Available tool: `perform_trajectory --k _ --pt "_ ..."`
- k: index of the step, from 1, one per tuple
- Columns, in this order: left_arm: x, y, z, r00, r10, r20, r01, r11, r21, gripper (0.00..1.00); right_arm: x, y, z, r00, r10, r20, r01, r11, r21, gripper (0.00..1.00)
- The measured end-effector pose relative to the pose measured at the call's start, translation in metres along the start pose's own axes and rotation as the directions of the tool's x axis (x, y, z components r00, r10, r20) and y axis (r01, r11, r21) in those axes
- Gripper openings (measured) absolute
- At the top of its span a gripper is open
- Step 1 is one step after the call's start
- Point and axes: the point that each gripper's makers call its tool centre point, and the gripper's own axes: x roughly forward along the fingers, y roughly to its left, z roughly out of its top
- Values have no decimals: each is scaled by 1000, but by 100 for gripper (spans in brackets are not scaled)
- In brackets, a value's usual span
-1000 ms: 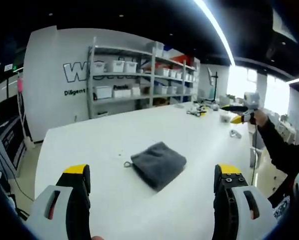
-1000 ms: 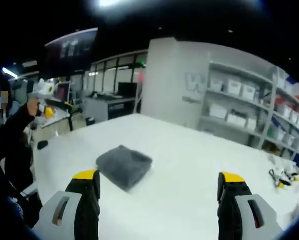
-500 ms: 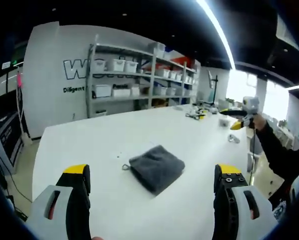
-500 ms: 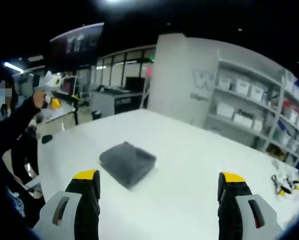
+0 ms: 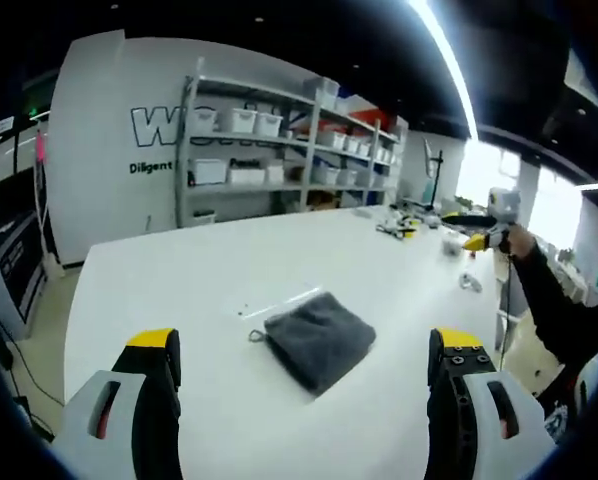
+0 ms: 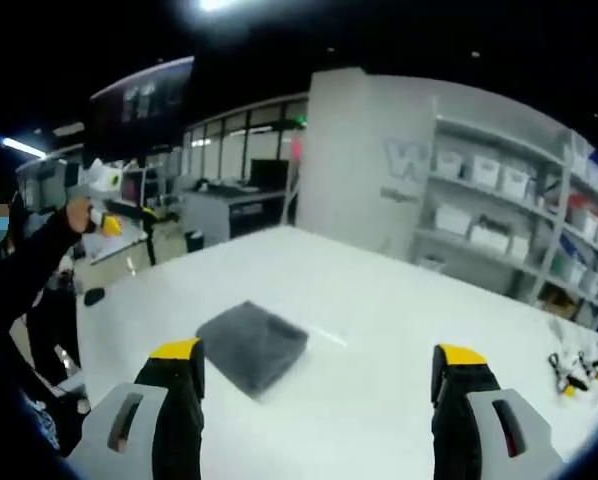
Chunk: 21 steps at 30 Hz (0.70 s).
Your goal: Open the folded towel by lifting each exposed corner and separating the folded layers until the towel lies flat within the target outline without major curled edges
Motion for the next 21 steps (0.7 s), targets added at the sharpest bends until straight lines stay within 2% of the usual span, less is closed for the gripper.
perform_trajectory --k 8,15,21 --pt "8 11 -5 1000 -8 -23 8 1000 -14 100 11 -8 5 1000 2 -15 -2 1000 0 95" --pt "11 21 3 1000 -5 -19 4 1000 -21 100 17 -12 8 1000 7 -30 -7 1000 -3 94" --pt "17 19 4 999 -15 -36 14 1000 -2 100 25 -14 9 999 15 -41 -15 1000 5 93"
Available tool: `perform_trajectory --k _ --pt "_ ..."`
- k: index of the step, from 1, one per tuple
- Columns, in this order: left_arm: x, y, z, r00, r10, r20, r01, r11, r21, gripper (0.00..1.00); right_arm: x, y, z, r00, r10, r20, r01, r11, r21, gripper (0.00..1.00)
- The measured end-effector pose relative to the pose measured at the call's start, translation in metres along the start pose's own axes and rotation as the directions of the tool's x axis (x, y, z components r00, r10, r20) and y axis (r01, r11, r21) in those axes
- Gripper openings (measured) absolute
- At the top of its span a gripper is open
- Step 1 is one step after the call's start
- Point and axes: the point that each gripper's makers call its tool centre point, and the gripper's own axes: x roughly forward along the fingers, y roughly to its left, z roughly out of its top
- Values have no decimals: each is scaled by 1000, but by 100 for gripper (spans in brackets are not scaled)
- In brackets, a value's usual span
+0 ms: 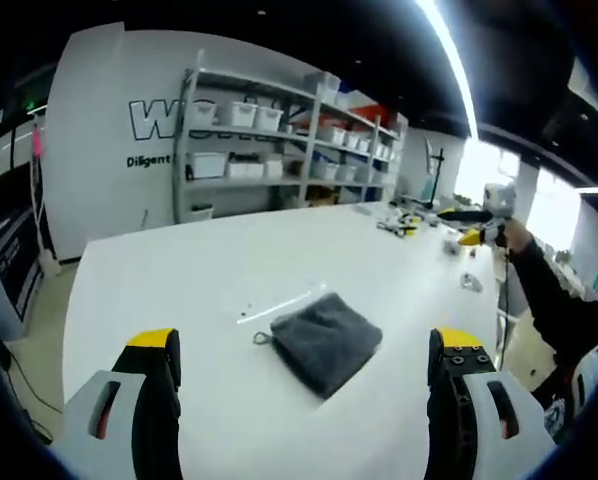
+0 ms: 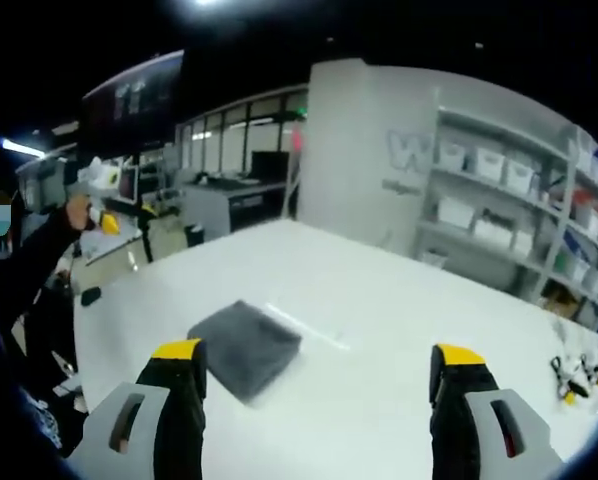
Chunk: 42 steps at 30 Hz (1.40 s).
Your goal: Open the folded towel by lifting each exposed corner and separating the folded layers until the towel lies flat within the target outline without major curled edges
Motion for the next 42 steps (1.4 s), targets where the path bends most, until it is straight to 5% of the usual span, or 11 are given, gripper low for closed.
perform_trajectory --k 9,42 --pt "13 -8 -1 997 -79 -9 79 996 -29 100 13 7 2 999 30 -14 -30 1000 2 93" --pt "54 17 -2 996 -67 -59 64 997 -38 98 75 5 1 994 95 -54 -94 995 17 90"
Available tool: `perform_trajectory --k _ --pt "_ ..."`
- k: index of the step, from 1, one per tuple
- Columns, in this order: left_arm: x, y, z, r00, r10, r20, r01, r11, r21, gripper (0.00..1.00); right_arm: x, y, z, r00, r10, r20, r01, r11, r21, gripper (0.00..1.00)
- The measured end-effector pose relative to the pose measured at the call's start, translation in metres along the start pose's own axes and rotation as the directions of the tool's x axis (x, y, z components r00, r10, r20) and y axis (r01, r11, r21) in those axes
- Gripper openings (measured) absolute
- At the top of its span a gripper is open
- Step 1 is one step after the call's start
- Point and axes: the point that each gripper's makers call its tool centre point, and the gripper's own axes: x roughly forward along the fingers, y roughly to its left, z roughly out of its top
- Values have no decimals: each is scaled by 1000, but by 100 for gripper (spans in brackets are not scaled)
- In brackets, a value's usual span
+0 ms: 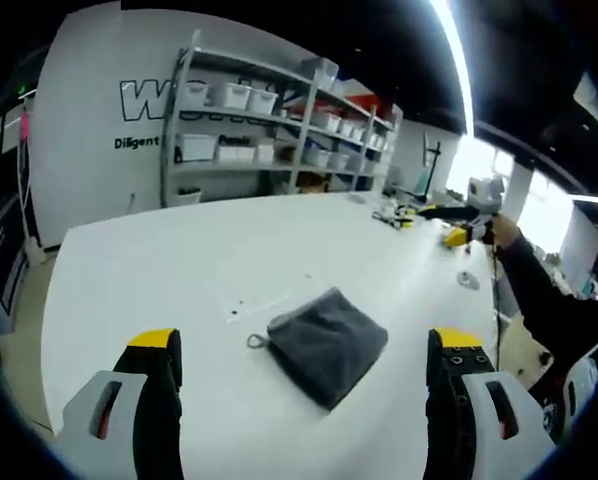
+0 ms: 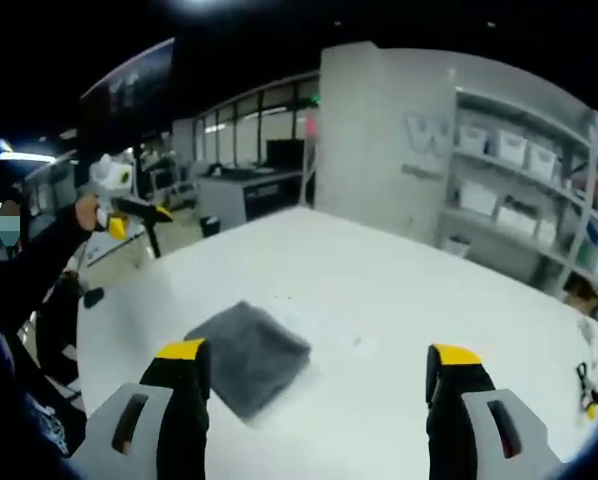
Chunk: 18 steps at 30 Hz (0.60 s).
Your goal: Open the folded towel by lifting each exposed corner and separating the folded layers until the towel lies flat within the target outline without major curled edges
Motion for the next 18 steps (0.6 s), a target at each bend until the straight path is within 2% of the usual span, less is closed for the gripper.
perform_trajectory --k 7,18 --pt "7 12 -6 1000 10 -17 -10 1000 -15 96 11 -4 2 1000 6 -12 -6 1000 0 89" --pt "19 15 -9 999 0 -42 -1 1000 -13 96 24 -8 -3 999 20 -35 -20 1000 4 88"
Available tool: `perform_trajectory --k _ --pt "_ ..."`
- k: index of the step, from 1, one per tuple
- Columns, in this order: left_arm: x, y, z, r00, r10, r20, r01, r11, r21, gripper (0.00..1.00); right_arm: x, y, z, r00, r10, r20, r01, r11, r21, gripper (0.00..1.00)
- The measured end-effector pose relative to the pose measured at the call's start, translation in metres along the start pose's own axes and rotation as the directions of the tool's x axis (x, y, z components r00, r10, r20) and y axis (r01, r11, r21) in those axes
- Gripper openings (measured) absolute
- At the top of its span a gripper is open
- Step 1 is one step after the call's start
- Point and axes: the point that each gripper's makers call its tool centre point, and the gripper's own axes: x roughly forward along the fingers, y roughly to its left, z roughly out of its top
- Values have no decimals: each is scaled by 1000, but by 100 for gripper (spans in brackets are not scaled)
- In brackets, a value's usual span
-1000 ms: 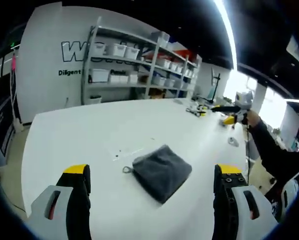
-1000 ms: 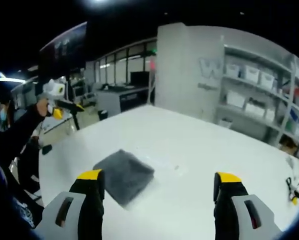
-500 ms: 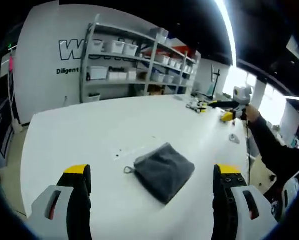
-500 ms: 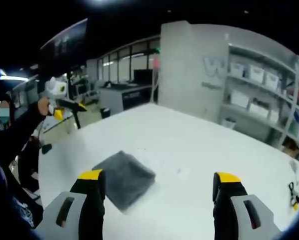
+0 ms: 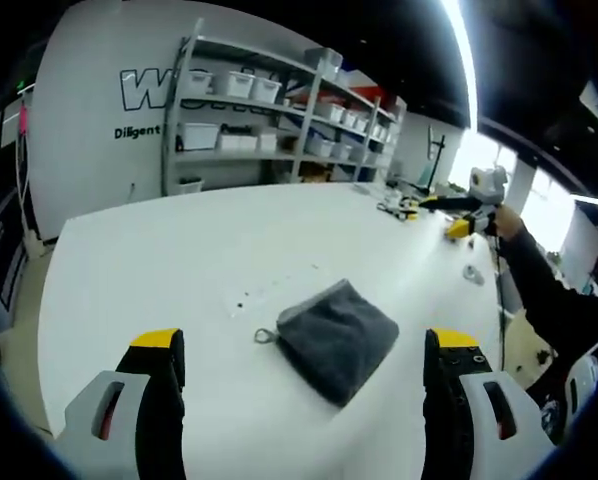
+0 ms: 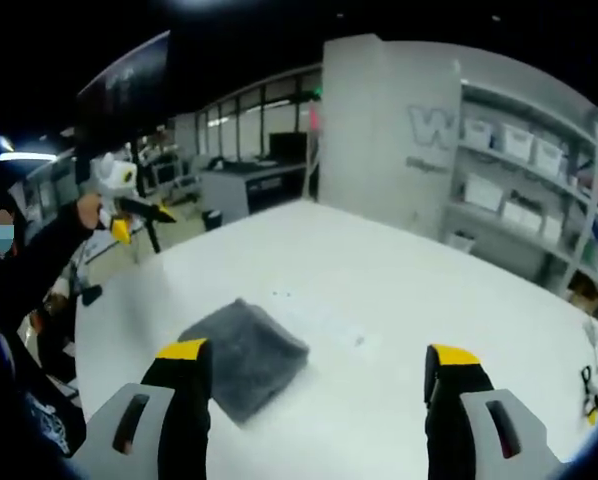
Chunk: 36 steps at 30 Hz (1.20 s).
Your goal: Open the folded towel by lifting each exposed corner and separating the folded layers until the towel lies flat within the target outline without major curled edges
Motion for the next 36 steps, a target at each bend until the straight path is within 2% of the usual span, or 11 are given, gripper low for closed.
perform_trajectory --k 7,15,24,29,36 --pt "9 6 3 1000 -6 -11 6 1000 0 95 7 -4 -7 1000 5 -13 -5 1000 12 87" --pt "14 2 -1 1000 -3 -16 3 1000 -1 95 9 -6 -8 1000 8 -17 -8 1000 14 86" --pt "26 9 -2 999 -11 -30 10 1000 -11 93 15 -8 -10 1000 12 -19 -12 1000 23 85" --pt "30 7 -4 999 -21 -37 21 1000 -7 94 18 -12 -12 1000 13 -17 -12 999 35 85" --pt "36 12 -2 999 -27 -35 26 1000 -16 93 26 -8 -16 999 22 -27 -21 999 36 84"
